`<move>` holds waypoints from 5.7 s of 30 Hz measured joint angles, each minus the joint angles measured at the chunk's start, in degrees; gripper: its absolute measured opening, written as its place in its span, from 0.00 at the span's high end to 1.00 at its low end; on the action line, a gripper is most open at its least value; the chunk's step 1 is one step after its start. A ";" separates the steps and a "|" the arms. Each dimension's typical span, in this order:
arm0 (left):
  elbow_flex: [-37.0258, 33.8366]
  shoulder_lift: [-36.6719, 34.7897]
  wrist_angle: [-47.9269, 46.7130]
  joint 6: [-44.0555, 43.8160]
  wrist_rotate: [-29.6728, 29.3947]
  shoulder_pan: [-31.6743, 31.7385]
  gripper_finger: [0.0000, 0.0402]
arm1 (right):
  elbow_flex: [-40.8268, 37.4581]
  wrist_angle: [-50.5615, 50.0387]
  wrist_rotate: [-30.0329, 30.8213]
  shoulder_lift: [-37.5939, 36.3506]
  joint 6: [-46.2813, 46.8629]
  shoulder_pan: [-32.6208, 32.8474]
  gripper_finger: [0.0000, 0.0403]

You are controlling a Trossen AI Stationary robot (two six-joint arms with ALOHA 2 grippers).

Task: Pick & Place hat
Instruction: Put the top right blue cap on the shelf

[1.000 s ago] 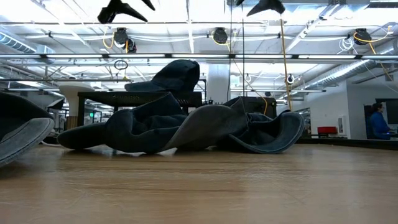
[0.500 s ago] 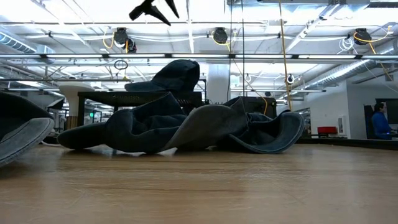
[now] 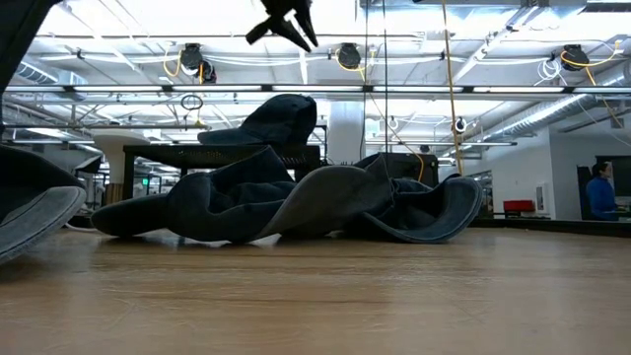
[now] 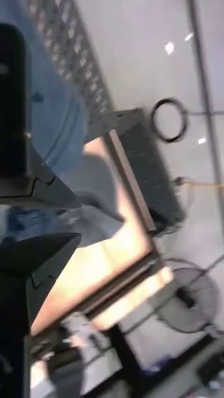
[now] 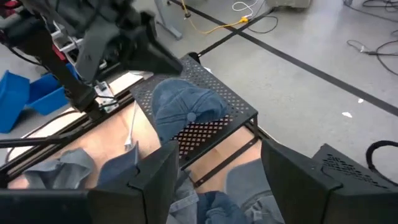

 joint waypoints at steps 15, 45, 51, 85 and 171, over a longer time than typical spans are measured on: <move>0.02 3.09 -5.59 2.90 -1.38 0.26 0.46 | 0.00 0.00 0.13 0.00 -2.93 -0.01 0.44; 0.00 2.99 -6.35 24.24 -6.95 -6.38 0.43 | 0.00 -0.28 0.95 -0.12 -2.27 -0.02 0.44; 0.00 2.48 -13.89 21.21 -24.00 -10.15 0.27 | -0.04 -2.33 6.03 -1.43 -1.86 -0.04 0.44; -0.20 12.76 -12.48 11.43 -31.02 -12.39 0.31 | -0.04 -1.66 5.97 -4.44 -4.16 -0.02 0.44; -18.10 -2.31 -30.86 12.04 -29.20 -3.49 0.99 | 0.00 11.74 4.71 -4.48 -6.06 -0.02 0.44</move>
